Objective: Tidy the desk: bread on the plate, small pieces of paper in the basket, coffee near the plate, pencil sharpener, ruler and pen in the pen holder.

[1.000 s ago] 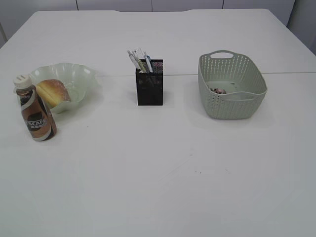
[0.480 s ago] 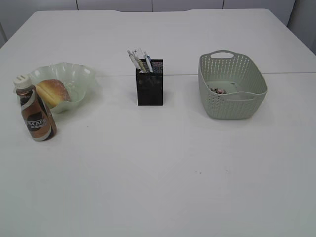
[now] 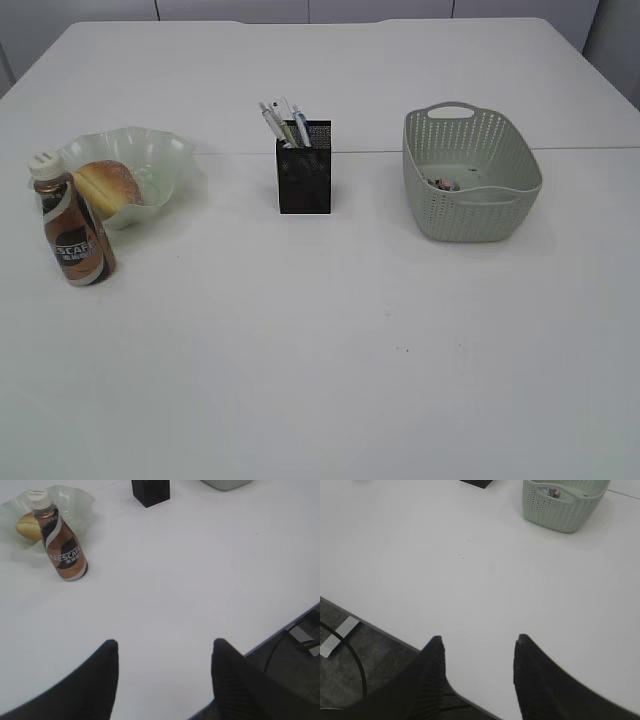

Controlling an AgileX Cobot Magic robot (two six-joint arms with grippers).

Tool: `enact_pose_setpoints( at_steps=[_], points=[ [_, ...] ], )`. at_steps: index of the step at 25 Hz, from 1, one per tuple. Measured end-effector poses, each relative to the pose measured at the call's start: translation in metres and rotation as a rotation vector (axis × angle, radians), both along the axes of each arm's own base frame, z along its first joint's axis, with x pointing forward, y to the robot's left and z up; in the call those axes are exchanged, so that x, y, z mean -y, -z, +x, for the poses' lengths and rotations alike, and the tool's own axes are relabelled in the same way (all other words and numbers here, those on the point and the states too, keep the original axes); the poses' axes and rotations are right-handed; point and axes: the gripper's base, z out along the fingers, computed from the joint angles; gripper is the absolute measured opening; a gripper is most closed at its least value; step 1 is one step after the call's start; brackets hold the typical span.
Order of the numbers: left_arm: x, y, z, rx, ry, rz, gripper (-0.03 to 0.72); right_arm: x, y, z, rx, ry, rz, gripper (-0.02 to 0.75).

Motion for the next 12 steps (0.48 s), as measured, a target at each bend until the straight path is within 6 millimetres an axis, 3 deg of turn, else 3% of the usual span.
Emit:
enact_pose_setpoints(
  at_steps=[8, 12],
  points=[
    [-0.0008, 0.0, -0.0014, 0.009, 0.0, -0.005, 0.434, 0.0001, -0.0002, 0.0002, -0.002, 0.008, 0.01, 0.333],
    [-0.0011, 0.0001, -0.0034, 0.02, -0.099, -0.009, 0.434, -0.0002, -0.0003, 0.0002, 0.0, 0.032, 0.011, 0.333]
  ],
)
